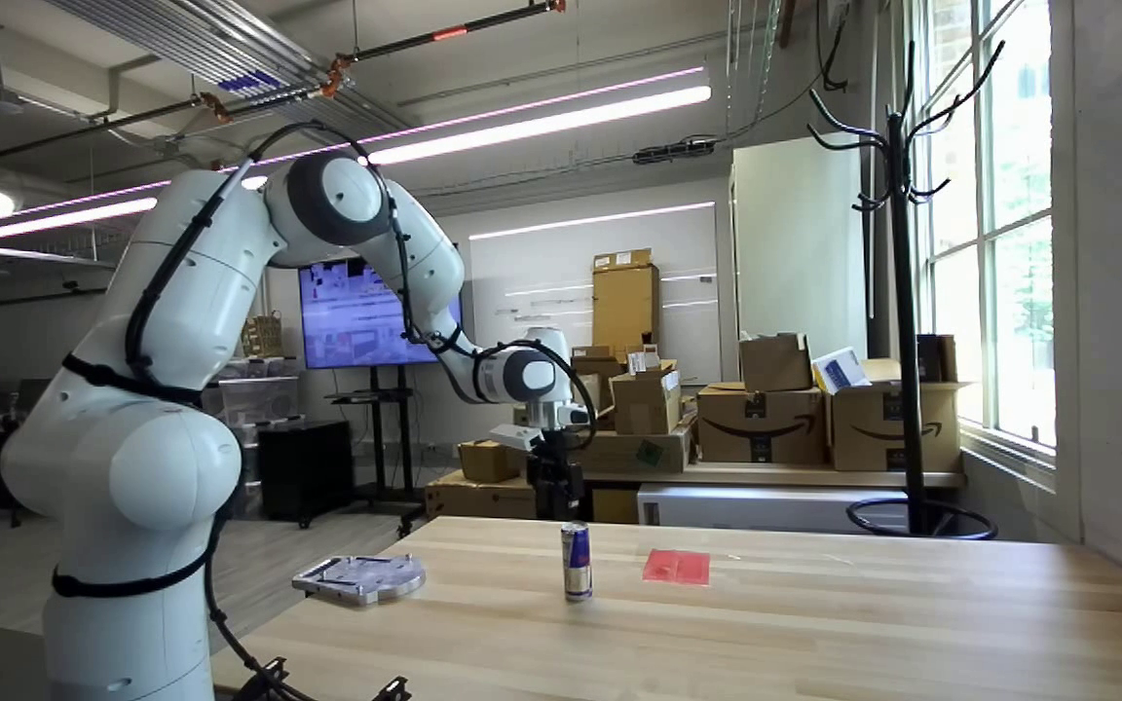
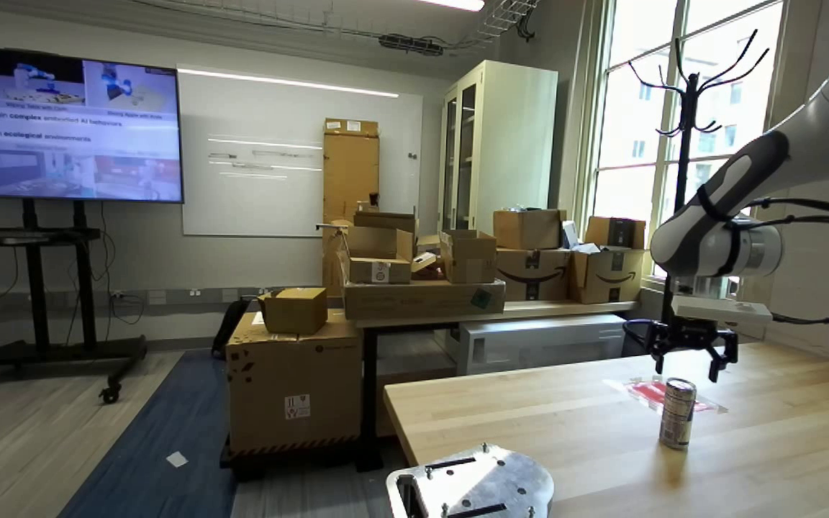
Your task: Place the soda can on the metal object
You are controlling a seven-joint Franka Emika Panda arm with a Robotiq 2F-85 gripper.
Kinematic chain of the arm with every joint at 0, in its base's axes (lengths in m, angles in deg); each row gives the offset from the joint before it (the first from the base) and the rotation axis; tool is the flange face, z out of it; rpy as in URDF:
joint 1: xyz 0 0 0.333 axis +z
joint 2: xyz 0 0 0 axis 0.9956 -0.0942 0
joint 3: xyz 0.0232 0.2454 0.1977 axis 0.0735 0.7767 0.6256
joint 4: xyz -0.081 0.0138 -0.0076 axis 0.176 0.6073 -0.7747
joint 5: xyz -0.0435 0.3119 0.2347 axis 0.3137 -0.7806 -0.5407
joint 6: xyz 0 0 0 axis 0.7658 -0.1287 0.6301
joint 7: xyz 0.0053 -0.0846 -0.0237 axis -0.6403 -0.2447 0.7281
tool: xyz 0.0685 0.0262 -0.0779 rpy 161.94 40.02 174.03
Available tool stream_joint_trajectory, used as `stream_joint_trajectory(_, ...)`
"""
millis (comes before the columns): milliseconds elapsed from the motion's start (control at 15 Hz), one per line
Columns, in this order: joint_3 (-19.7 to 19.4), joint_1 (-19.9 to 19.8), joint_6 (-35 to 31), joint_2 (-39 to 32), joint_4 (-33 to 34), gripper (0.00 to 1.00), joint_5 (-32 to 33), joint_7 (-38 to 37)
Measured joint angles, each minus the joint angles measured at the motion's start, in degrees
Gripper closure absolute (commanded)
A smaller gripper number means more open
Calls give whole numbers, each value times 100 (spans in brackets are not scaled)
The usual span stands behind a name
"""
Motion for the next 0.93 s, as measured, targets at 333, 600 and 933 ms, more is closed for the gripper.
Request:
stream_joint_trajectory(333,0,-34,-59,-371,346,0,-70,0)
stream_joint_trajectory(600,0,-121,-134,-696,603,0,-129,0)
stream_joint_trajectory(933,10,-179,-177,-1050,844,0,-250,0)
